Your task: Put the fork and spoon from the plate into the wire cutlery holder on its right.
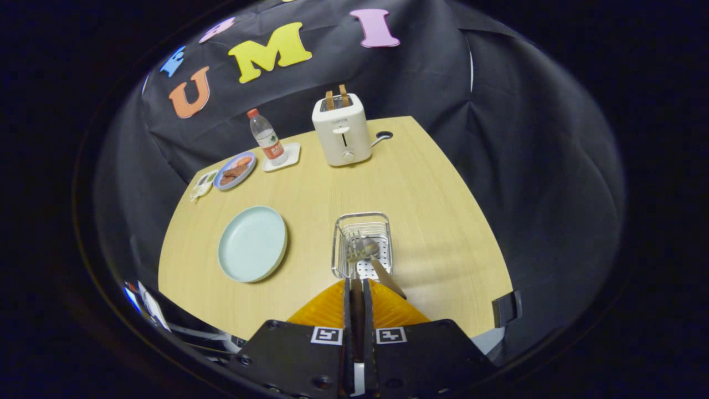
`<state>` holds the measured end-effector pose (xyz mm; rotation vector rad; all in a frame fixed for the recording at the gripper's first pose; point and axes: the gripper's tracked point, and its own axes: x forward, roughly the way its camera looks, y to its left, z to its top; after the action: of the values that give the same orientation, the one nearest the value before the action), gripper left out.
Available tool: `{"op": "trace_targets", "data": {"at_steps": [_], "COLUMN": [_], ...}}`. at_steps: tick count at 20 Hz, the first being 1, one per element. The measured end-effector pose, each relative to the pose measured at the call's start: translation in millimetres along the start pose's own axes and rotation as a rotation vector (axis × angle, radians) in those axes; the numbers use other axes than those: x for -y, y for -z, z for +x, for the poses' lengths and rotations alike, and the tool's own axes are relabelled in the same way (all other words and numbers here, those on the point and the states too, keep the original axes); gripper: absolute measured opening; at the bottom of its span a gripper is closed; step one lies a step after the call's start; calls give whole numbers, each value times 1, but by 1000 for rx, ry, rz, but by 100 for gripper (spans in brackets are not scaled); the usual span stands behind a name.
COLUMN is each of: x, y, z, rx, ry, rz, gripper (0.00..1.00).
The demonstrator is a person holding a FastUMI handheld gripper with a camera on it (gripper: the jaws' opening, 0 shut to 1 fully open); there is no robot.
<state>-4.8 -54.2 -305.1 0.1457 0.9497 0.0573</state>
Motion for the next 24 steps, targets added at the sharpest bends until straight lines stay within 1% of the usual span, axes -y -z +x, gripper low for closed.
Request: {"op": "trace_targets", "data": {"at_steps": [3, 7, 8, 10, 11, 13, 14, 15, 16, 17, 20, 23, 24], "x": [-2, -3, -5, -8, -10, -13, -17, -19, -22, -27, -45, -68, -76], "y": [-4, -12, -11, -12, -12, -10, -11, -12, -13, -16, -25, -40, -45], "z": [1, -2, -1, 0, -1, -3, -5, -5, -6, -8, -18, -33, -38], "rx": [9, 34, 34, 33, 33, 36, 38, 45, 52, 59, 97, 157, 176], "ry": [-1, 6, 8, 3, 5, 6, 0, 0, 0, -3, -15, -20, -17], "rz": [8, 4, 2, -2, -4, -9, -12, -19, -28, -35, -52, -77, -81], "gripper": [9, 5, 9, 10, 17, 17, 19, 27, 27, 30, 42, 61, 64]}}
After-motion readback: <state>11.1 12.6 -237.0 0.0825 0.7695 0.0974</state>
